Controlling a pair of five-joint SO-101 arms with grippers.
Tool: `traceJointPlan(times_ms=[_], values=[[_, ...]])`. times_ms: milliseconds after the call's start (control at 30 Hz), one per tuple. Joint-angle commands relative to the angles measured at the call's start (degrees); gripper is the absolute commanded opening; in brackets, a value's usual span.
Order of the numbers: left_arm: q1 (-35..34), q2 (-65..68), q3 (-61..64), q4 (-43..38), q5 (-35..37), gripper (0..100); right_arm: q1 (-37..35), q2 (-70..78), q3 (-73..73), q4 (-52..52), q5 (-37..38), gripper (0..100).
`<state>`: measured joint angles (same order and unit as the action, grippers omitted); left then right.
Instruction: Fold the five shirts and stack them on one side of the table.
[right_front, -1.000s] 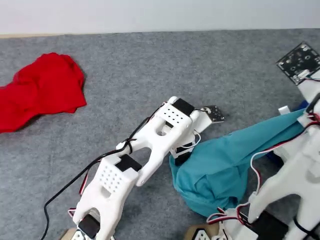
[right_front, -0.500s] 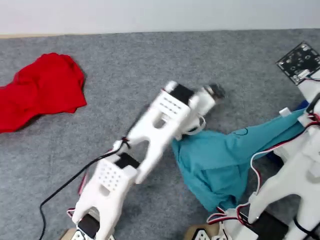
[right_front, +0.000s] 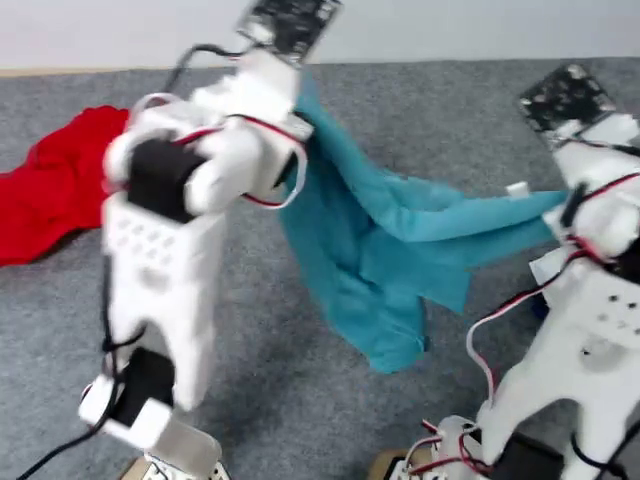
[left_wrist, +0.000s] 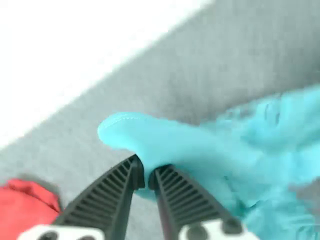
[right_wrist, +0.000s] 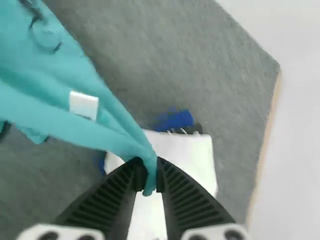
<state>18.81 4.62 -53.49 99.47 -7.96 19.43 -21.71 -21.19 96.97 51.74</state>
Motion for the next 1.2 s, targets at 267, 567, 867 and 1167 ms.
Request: traceJointPlan(times_ms=[267,567,867,1167], values=[[-16.1,-12.9,-12.8,-1.2,0.2,1,-5.8,-9.1,-3.6,-2.4,-22.2,1.0],[-27.8,-13.6,-23.8,-0.8,0.3,1,-3.9,-13.4,-3.6,-4.6,-27.4,1.0],[-28.0,-14.8,-29.8,1.1,0.3,1,-3.9,-21.7,-3.7,-11.5,-25.3,1.0],[-27.9,-24.9,-22.2,1.1,-3.8,1,-3.9,-30.6,-3.7,-16.4,-18.6,1.0]])
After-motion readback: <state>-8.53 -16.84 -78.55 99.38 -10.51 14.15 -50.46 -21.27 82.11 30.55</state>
